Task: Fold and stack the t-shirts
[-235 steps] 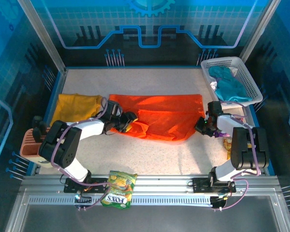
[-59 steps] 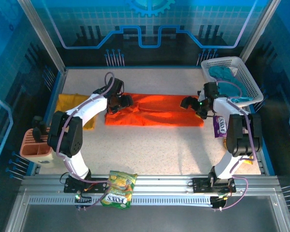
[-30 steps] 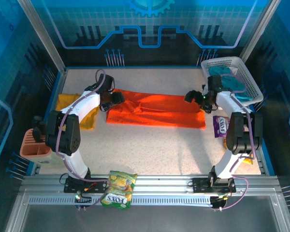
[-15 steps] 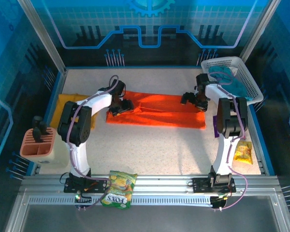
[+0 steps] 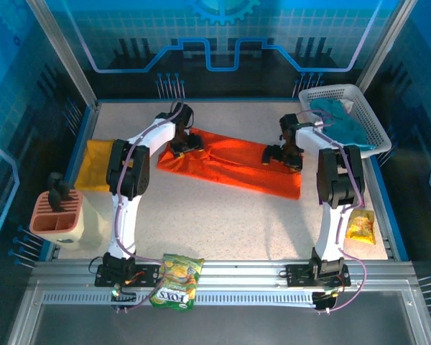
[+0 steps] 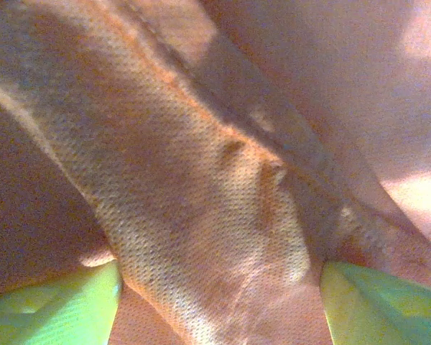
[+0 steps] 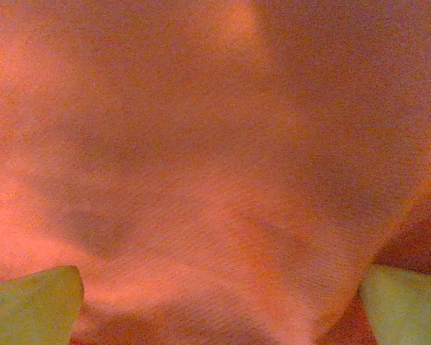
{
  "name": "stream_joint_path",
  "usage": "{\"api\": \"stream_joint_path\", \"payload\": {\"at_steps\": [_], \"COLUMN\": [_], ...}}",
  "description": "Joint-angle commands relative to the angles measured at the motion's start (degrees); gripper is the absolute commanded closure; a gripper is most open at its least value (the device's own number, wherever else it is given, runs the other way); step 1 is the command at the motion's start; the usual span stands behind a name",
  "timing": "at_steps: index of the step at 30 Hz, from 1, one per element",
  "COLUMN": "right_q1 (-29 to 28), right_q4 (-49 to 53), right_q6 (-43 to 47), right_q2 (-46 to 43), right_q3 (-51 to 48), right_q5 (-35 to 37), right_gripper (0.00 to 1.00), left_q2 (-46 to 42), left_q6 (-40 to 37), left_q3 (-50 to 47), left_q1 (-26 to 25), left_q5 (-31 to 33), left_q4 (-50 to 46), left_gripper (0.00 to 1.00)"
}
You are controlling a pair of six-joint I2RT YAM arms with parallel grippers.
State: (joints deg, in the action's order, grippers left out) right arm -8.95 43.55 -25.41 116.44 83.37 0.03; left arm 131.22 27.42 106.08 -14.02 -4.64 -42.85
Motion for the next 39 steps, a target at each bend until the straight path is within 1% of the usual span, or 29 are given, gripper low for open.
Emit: {"api": "stream_joint_path", "payload": {"at_steps": [1, 5, 7, 10, 14, 19, 21, 25, 28, 31, 34, 37, 39], "right_q1": [-4.82, -9.16, -12.27, -16.42, -22.70, -27.65, -29.68, -32.36, -32.43, -31.21, -29.37, -27.61, -26.21], "right_q4": [4.65, 2.48, 1.41, -2.38, -7.23, -17.47, -19.40, -19.50, -15.43, -8.63, -2.17, 3.11, 3.09], "right_q6": [-0.78, -3.65, -5.62, -9.73, -15.47, -24.91, -27.81, -31.14, -30.91, -27.84, -23.34, -17.17, -13.92], "right_q2": [-2.32, -6.27, -8.65, -10.30, -10.44, -11.03, -11.10, -13.63, -19.00, -24.34, -26.88, -27.00, -26.07], "right_q3": [-4.95, -11.77, -14.60, -18.97, -23.15, -28.18, -28.55, -29.51, -30.04, -27.79, -23.09, -16.12, -12.50], "right_q5": [-1.37, -3.92, -4.79, -9.50, -9.95, -15.20, -15.65, -14.21, -10.45, -5.42, -0.42, 6.05, 7.82], "right_gripper": [0.00, 0.00, 0.00, 0.00, 0.00, 0.00, 0.00, 0.00, 0.00, 0.00, 0.00, 0.00, 0.00], "left_q2": [4.60, 8.24, 9.92, 12.80, 16.51, 20.12, 21.21, 21.21, 19.41, 15.86, 11.38, 5.22, 0.50], "left_q6": [0.37, 2.64, 3.48, 4.11, 5.14, 5.10, 5.17, 3.52, 1.04, -1.40, -2.57, -4.22, -5.11], "left_q3": [6.01, 12.04, 14.70, 19.43, 25.64, 32.42, 34.43, 35.65, 35.84, 34.64, 32.85, 28.59, 23.97], "left_q1": [-0.19, -2.07, -3.19, -4.54, -5.83, -7.25, -7.25, -7.16, -6.90, -6.03, -4.78, -4.11, -4.00], "left_q5": [-4.91, -6.59, -7.33, -7.99, -9.91, -11.78, -12.14, -13.45, -13.39, -12.29, -11.46, -9.87, -8.55], "left_q4": [-4.22, -4.59, -4.71, -5.67, -6.46, -6.34, -6.37, -5.23, -6.30, -7.30, -8.66, -9.31, -8.66], "left_gripper": [0.26, 0.26, 0.26, 0.26, 0.26, 0.26, 0.26, 0.26, 0.25, 0.24, 0.24, 0.23, 0.23]}}
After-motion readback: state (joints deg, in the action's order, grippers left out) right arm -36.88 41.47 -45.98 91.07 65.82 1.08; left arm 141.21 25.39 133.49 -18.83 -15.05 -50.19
